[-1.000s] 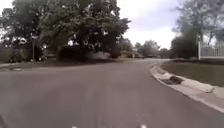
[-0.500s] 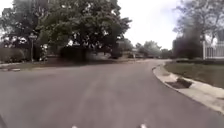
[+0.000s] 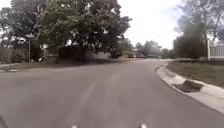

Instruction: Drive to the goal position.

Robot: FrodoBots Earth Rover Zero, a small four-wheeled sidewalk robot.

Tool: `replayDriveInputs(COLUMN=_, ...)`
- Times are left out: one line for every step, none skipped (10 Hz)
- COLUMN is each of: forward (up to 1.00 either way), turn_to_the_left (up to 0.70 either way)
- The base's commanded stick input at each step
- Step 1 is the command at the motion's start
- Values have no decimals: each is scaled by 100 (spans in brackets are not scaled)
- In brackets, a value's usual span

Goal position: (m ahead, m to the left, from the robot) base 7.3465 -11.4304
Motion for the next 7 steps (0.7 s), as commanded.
replayDriveInputs(forward=70, turn_to_the_left=0)
replayDriveInputs(forward=70, turn_to_the_left=0)
replayDriveInputs(forward=70, turn_to_the_left=0)
replayDriveInputs(forward=70, turn_to_the_left=0)
replayDriveInputs(forward=70, turn_to_the_left=0)
replayDriveInputs(forward=70, turn_to_the_left=-8)
replayDriveInputs(forward=70, turn_to_the_left=-27)
